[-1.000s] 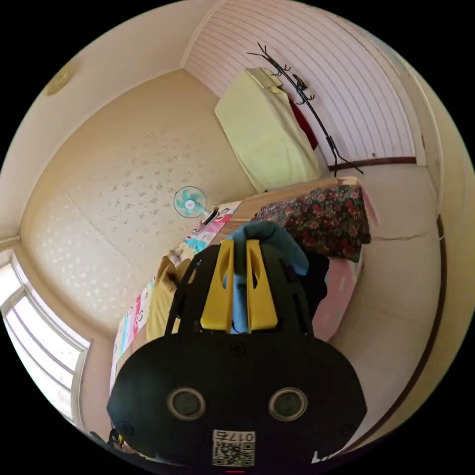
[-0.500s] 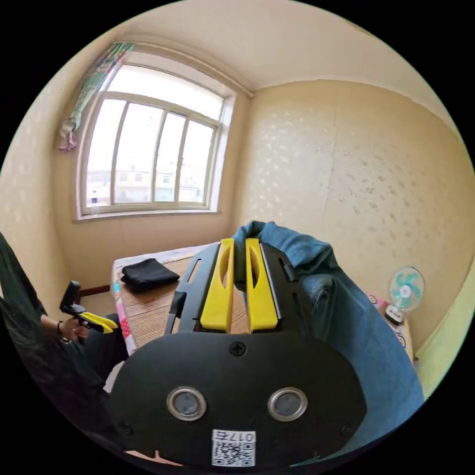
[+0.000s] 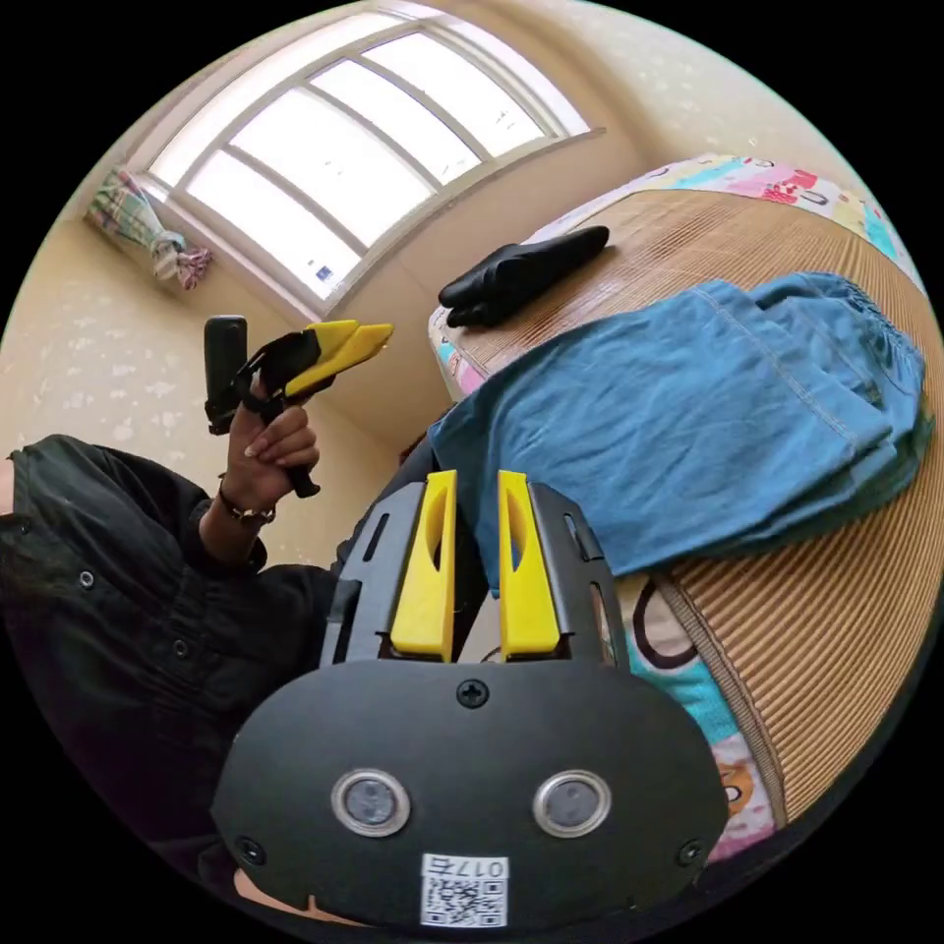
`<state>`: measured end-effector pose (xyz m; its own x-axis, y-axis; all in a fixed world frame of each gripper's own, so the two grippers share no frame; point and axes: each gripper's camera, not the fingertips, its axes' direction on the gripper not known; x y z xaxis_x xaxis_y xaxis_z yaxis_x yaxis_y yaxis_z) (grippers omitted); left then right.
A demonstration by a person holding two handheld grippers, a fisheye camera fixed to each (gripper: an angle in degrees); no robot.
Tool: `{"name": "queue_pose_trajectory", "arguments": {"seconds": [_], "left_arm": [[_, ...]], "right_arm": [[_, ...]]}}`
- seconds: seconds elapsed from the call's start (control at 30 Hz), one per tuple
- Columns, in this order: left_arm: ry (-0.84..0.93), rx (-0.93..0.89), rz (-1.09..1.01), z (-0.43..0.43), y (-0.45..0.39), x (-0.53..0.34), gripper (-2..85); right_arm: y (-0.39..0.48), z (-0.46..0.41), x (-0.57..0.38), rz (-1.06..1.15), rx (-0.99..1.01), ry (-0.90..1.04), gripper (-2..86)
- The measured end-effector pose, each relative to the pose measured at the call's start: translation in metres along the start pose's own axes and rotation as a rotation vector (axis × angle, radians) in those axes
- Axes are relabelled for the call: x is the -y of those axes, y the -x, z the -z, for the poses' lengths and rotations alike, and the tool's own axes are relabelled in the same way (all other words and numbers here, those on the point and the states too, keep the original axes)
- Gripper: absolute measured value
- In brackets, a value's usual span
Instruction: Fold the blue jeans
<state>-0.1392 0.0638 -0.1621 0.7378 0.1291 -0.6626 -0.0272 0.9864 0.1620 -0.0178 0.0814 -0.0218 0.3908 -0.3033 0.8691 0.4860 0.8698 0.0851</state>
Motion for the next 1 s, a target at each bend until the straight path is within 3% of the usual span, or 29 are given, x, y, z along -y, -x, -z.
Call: {"name": "queue_pose_trajectory", "arguments": {"seconds": [0.13, 0.27, 0.5, 0.6, 0.7, 0.87, 1.0], "left_arm": [[0.122, 0.020, -0.160, -0.088, -0.008, 0.071, 12.4], [0.337, -0.212, -0.171, -0.207, -0.033, 0.117, 12.6], [0.411, 0.006, -0.267, -0.331, -0.104, 0.159, 12.4], [0.553, 0.060, -0.235, -0.387, -0.095, 0.159, 10.9], [0.478, 0.032, -0.187, -0.379, -0.077, 0.147, 5.7], [0.236, -0.431, 0.096, -0.280, -0.014, 0.130, 0.9], [0.100, -0.405, -0.014, -0.186, -0.015, 0.128, 0.4]], "right_arm": [[-0.028, 0.069, -0.046, -0.140, -0.056, -0.113, 7.0], [-0.029, 0.113, -0.073, -0.197, -0.182, -0.175, 7.0], [-0.022, 0.115, -0.099, -0.251, -0.163, -0.213, 6.8], [-0.019, 0.111, -0.107, -0.257, -0.175, -0.201, 6.9], [-0.019, 0.117, -0.117, -0.284, -0.201, -0.214, 7.1], [-0.028, 0.143, -0.118, -0.324, -0.450, -0.252, 8.7], [-0.069, 0.151, -0.088, -0.409, -0.533, -0.339, 11.8]]}}
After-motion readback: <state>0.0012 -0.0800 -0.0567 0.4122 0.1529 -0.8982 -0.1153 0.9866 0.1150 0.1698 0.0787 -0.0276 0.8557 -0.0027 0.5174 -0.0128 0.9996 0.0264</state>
